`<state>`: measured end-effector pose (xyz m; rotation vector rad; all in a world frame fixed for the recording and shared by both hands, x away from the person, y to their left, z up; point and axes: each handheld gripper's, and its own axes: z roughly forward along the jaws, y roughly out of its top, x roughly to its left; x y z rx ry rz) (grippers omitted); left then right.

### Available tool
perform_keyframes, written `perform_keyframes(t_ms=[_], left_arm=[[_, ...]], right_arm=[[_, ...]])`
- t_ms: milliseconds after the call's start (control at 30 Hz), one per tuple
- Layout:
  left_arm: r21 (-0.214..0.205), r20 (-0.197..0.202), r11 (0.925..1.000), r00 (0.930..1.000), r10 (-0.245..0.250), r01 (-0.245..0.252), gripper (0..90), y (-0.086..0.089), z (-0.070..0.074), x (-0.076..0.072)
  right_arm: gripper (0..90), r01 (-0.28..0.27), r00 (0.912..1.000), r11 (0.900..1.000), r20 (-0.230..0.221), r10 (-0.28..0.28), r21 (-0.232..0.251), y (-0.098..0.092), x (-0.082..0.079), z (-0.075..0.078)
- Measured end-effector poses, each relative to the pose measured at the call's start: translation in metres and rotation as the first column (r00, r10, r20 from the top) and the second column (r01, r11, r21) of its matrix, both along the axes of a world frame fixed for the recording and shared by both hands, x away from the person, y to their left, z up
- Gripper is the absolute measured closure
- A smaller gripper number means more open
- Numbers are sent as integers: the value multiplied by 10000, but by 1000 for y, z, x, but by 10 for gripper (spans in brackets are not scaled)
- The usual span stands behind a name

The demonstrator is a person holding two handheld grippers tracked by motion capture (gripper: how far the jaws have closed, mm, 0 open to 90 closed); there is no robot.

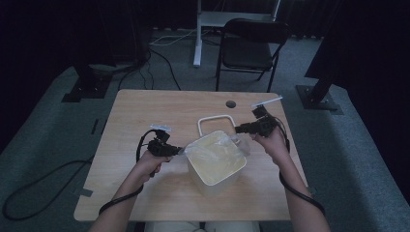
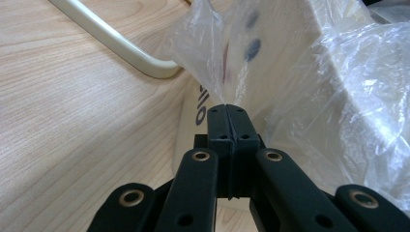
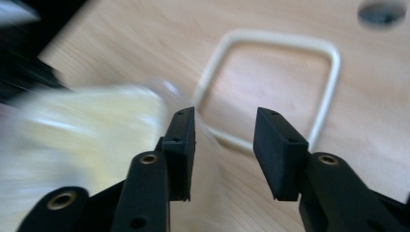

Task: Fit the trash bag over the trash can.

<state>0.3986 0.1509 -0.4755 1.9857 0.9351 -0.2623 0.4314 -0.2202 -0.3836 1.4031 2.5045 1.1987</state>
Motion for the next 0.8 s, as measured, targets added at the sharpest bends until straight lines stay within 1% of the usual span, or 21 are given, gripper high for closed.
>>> perform_keyframes(t_ms=[33, 67, 100, 133, 167, 200, 233, 267, 333, 400, 433, 467, 533, 567, 600, 633, 667, 700, 733, 767, 800], left_arm=[[20, 22, 10000, 10000, -12, 12, 900, 0, 0, 0], [-15, -12, 10000, 10000, 63, -63, 900, 0, 0, 0], [-23, -32, 10000, 10000, 20, -20, 900, 0, 1, 0], [-30, -16, 10000, 10000, 13, -13, 900, 0, 1, 0], [-27, -10, 10000, 10000, 16, -16, 900, 0, 1, 0], [-21, -5, 10000, 10000, -22, 22, 900, 0, 1, 0], [-34, -7, 10000, 10000, -14, 14, 900, 0, 1, 0], [-45, -13, 10000, 10000, 2, -2, 900, -1, 1, 0], [-40, 2, 10000, 10000, -39, 39, 900, -1, 1, 0], [-59, 21, 10000, 10000, -61, 61, 900, -1, 1, -1], [-51, 41, 10000, 10000, -82, 83, 900, 0, 2, -1], [-71, 45, 9999, 10000, -77, 77, 900, 0, 2, -1], [-64, 49, 9999, 9999, -89, 90, 900, 1, 2, -1], [-80, 49, 9999, 10000, -61, 62, 900, 1, 2, -1], [-99, 43, 9999, 10000, -47, 48, 900, 2, 2, -1], [-125, 39, 9999, 10000, -32, 32, 900, 2, 2, -1], [-133, 57, 9999, 10000, -28, 29, 900, 3, 2, -1], [-132, 68, 9999, 10000, -18, 19, 900, 3, 2, -2], [-124, 82, 9999, 10000, -41, 42, 900, 3, 2, -2], [-141, 69, 9999, 10000, -22, 23, 900, 4, 2, -2], [-120, 79, 9999, 10000, -21, 22, 900, 4, 2, -2]], right_arm=[[566, -192, 9996, 9991, 221, 184, 385, -1, -5, 12], [534, -431, 9986, 9971, 348, 410, 621, 0, -8, 18], [513, -760, 9964, 9929, 436, 723, 914, 2, -13, 26], [480, -1131, 9931, 9871, 450, 1086, 1135, 6, -17, 31], [439, -1564, 9875, 9788, 412, 1522, 1326, 11, -20, 34], [413, -2040, 9790, 9688, 325, 2014, 1409, 19, -25, 35], [399, -2272, 9738, 9648, 250, 2259, 1325, 23, -27, 34], [380, -2502, 9681, 9615, 133, 2504, 1140, 29, -29, 32], [374, -2903, 9560, 9540, -222, 2926, 747, 38, -30, 23], [378, -3115, 9472, 9481, -593, 3152, 639, 42, -30, 15], [389, -3273, 9402, 9429, -789, 3315, 613, 44, -31, 10], [425, -3496, 9305, 9354, -968, 3532, 529, 46, -31, 6], [564, -3881, 9132, 9210, -1206, 3893, 342, 49, -35, -1], [626, -4067, 9032, 9127, -1332, 4081, 384, 50, -37, -3], [756, -4224, 8966, 9059, -1321, 4227, 322, 52, -40, -4], [840, -4218, 9002, 9066, -1143, 4203, 123, 52, -44, -4], [900, -4289, 8965, 9031, -1120, 4286, 218, 53, -47, -3], [900, -4441, 8893, 8946, -978, 4468, 496, 53, -51, -1], [900, -4403, 8921, 8962, -868, 4435, 542, 53, -55, 2], [900, -4441, 8910, 8942, -771, 4474, 566, 53, -58, 4], [900, -4486, 8894, 8904, -590, 4532, 766, 53, -62, 6]])
